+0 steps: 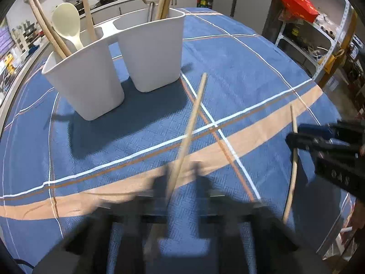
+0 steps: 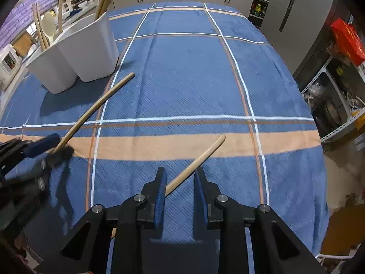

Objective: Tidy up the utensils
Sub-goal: 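Grasp a wooden chopstick with the left gripper while the right grasps another chopstick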

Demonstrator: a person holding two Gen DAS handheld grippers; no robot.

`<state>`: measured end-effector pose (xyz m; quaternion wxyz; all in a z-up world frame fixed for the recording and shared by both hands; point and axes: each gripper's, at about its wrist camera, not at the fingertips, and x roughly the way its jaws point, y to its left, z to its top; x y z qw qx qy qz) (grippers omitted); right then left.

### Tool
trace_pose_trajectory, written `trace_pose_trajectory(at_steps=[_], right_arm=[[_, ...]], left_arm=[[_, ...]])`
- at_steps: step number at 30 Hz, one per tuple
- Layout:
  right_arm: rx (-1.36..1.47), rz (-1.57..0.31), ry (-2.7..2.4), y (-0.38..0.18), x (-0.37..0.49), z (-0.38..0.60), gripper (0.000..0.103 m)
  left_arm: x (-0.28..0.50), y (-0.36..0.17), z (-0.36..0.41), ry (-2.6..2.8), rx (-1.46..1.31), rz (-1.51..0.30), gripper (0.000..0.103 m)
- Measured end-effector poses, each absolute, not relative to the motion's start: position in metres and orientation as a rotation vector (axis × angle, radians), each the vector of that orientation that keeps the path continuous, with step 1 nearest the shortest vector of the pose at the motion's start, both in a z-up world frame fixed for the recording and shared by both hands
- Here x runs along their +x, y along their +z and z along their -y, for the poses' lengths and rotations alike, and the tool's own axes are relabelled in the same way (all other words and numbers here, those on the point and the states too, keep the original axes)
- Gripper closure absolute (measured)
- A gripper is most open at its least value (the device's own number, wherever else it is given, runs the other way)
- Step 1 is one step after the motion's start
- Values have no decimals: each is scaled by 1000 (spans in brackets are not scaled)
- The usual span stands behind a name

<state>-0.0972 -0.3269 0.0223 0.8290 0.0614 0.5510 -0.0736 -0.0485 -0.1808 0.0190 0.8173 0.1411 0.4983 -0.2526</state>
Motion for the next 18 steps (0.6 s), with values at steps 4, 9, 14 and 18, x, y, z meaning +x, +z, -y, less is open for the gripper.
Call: trace_pose_trajectory(at_steps=[4,9,14,18], right_arm=[[136,-1142,-123,22,-98,333,77],[140,-1102,-37,23,-107,324,80],[48,-1061,57,22,-109,306,80],[-20,-1050,150,23,-119,296,80]], left_arm=[[-49,19,172,-537,162,-1140,97],[-71,16,152,-526,17,-1213,97],[-112,14,146,-508,-9,-1216,97],[-128,15,133,-510,-9,-1219,97]])
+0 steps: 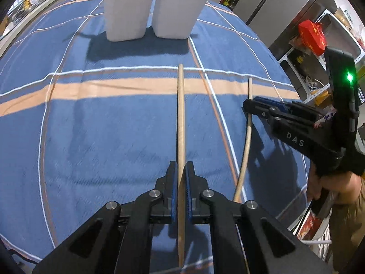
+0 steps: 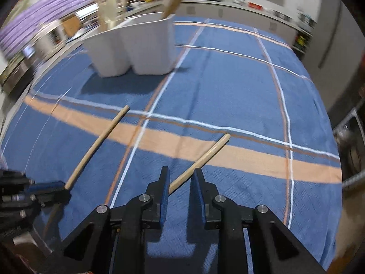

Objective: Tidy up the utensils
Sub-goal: 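Grasp a wooden chopstick with the left gripper while the right grasps another chopstick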

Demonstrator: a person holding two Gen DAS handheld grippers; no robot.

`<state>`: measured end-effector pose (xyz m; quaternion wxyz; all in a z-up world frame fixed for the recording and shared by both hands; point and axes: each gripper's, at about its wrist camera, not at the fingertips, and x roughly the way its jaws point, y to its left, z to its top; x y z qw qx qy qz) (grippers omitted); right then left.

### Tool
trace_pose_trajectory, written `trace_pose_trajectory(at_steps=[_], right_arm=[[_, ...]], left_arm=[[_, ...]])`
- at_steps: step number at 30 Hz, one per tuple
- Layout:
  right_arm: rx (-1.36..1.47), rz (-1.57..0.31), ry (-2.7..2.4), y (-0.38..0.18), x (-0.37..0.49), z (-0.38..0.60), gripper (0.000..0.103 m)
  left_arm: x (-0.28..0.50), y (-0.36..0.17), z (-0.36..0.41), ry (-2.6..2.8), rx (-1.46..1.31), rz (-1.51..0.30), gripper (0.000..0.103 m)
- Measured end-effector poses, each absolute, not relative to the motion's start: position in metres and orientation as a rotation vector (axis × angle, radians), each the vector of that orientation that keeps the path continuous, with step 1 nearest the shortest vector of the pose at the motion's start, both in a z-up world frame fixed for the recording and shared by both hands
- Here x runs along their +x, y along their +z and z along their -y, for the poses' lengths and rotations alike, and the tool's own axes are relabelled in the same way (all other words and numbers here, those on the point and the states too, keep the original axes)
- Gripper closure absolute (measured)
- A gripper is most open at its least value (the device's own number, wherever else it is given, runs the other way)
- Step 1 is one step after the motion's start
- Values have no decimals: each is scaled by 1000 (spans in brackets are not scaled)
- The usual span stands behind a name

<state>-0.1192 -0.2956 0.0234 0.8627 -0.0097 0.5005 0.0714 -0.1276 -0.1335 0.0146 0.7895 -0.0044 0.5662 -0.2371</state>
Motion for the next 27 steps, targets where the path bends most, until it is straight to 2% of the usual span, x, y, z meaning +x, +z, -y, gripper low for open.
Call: trace_pose_trajectory(at_steps=[11,15,27], right_arm=[[152,-1145,-22,26,-162,365,76],[212,-1150,-57,27,-176,378,76],[167,-1291,-149,27,-158,373,78]], left_arm=[[-112,41,125,-479,40,-1182,95],[-96,35,144,-477,126,-1183,82],[-61,21,187,-514,317,-1233,82]])
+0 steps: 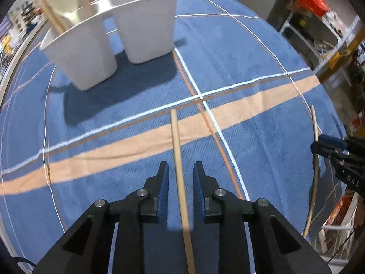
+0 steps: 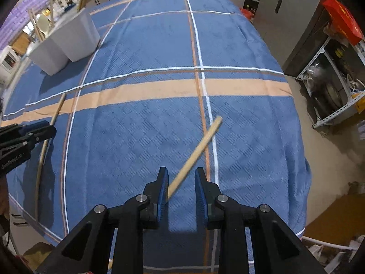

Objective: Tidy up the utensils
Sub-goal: 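Grasp a wooden chopstick with the left gripper while the right grasps another chopstick, then lower the chopstick into the holder with the left gripper while the right inserts its chopstick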

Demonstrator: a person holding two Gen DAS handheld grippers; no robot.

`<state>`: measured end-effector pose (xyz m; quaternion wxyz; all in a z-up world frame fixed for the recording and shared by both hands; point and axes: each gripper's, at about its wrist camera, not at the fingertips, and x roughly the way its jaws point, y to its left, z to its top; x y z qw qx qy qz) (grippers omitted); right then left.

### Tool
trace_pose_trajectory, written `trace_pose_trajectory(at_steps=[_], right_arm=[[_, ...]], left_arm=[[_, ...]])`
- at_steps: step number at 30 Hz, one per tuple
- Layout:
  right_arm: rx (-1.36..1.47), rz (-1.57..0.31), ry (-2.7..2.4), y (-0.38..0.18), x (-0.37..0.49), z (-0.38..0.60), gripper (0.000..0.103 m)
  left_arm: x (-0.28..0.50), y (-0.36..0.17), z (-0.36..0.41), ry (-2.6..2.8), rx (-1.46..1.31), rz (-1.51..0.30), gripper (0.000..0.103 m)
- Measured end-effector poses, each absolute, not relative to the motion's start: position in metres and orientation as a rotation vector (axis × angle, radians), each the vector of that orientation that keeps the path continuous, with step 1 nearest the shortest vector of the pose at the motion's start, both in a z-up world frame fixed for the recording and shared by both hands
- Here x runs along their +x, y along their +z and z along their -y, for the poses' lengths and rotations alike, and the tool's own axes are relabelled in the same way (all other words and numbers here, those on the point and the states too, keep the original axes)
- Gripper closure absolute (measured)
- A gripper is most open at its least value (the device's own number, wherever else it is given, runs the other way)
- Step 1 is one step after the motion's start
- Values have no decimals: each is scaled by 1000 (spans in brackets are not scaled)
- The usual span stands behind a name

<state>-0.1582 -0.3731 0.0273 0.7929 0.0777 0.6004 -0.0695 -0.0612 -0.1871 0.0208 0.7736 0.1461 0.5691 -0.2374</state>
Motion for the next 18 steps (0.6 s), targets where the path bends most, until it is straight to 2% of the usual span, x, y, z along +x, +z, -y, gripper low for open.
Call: trace_pose_trajectory(at_steps=[4,6,8,9,13,18], right_arm=[[134,-1326,-162,27,-134,360,83],[123,-1333,-158,27,-123,353,91],[95,-1329,-147,26,-116,344,94],[77,-1323,-134,26,-112,339,95],[135,-1288,-84,28,-110,340,97],[237,-1152,-33,43,-128,349,97]], left_arm=[[-57,21,196,-520,355,-1237,82],[-56,21,199,-520,361,-1228,82],[-55,20,205,-526,362,-1208,82],[-56,20,206,-528,358,-1197,97],[-58,25,191,-541,235,-1181,97],[-72,51,163,-543,155,-1095,97]])
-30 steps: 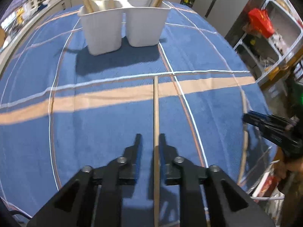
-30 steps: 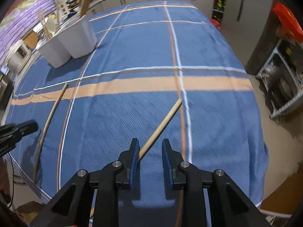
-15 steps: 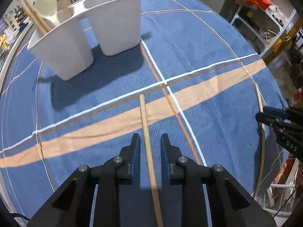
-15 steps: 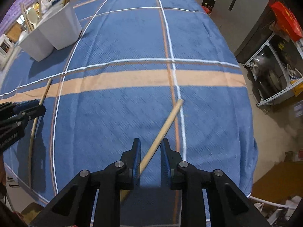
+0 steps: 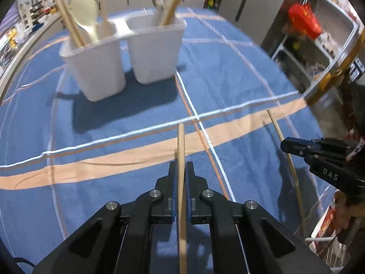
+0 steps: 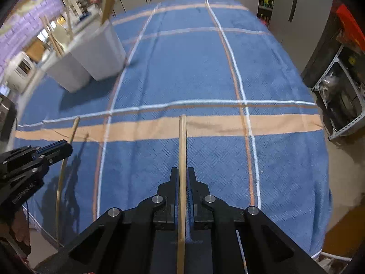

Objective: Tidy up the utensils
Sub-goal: 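Lower the chopstick into the holder with the left gripper while the right inserts its chopstick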

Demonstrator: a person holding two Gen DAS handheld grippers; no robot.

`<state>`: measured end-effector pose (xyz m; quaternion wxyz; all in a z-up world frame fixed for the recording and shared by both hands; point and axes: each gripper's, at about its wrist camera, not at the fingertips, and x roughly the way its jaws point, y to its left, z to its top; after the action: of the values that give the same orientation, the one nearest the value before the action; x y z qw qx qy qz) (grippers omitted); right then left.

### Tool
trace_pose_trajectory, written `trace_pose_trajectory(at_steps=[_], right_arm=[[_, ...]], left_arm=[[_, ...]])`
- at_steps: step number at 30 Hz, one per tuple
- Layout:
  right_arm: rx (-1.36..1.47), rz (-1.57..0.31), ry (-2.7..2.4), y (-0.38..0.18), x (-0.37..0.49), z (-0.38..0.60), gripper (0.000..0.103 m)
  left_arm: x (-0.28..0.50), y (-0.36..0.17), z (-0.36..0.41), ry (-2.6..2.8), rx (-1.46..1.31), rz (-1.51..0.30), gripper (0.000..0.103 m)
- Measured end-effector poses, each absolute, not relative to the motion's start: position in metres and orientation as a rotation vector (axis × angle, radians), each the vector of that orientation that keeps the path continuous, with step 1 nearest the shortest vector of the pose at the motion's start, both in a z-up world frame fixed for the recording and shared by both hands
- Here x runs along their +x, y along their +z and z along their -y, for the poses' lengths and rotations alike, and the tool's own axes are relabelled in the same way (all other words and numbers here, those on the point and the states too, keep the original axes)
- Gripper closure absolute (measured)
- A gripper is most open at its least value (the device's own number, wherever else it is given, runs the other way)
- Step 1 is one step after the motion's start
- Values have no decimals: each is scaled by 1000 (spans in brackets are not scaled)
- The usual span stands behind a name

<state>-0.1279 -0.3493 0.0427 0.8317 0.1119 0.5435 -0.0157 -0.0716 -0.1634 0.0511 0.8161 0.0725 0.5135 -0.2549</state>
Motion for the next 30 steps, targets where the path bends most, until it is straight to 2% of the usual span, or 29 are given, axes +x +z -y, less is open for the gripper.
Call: trace_pose_trajectory(at_steps=[9,19,30], right_arm=[[256,-908,14,94,-166,338,97],[306,-761,59,136,-192,332,97],[354,-588,118,194,-150,322,97]], left_arm=[[-102,103,134,-528,75,-942,97],[-130,149,99,-496,-21,-825,97],[-90,235,59,-408,-121,-586,97]])
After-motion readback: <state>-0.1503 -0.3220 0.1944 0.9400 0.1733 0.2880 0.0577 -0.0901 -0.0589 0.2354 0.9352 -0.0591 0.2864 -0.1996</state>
